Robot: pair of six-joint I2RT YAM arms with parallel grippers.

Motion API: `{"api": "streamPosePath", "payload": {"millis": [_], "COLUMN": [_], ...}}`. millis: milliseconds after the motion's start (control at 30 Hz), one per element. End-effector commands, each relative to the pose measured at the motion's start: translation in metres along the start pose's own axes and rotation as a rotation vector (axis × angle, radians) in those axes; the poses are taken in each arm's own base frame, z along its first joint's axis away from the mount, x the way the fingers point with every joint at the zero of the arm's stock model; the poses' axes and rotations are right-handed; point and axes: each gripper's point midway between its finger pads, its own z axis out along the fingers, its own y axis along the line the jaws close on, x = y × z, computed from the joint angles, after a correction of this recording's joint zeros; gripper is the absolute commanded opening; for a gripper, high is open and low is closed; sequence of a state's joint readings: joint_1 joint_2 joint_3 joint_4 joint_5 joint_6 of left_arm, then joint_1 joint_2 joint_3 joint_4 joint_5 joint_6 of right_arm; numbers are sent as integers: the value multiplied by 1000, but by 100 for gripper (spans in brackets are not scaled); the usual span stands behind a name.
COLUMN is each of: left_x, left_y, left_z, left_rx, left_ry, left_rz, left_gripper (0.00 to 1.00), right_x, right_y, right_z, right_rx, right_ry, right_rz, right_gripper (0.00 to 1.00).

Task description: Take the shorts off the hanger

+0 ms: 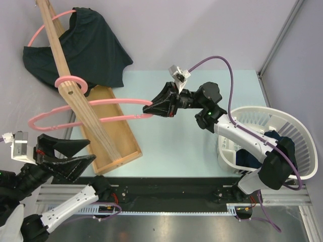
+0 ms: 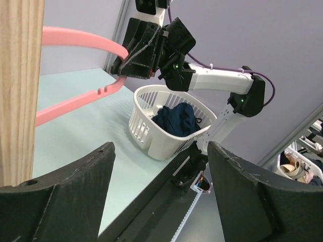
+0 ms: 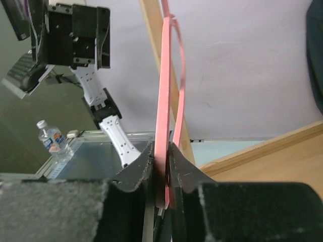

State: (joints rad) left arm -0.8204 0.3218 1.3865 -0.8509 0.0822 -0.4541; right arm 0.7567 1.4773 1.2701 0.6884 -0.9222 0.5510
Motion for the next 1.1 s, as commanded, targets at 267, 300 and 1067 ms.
{"api": "streamPosePath", "payload": {"millis": [267,300,1067], "left_x": [-53,-58,-130], "left_y": [-42,-46,-83], "left_z": [16,19,109], "left_rx": [155,166,264], "left_ry": [-108,-115,-175], "left_rz": [18,22,106], "left_gripper": [79,79,79], "right_x": [-24,-26,-4], "right_y": [-3,-9,-37], "right_z": [-2,-4,-82], "right_rx": [89,134,706], "right_ry": [-37,-45,26], "right_rz": [16,22,160], "right_gripper": [86,92,100]}}
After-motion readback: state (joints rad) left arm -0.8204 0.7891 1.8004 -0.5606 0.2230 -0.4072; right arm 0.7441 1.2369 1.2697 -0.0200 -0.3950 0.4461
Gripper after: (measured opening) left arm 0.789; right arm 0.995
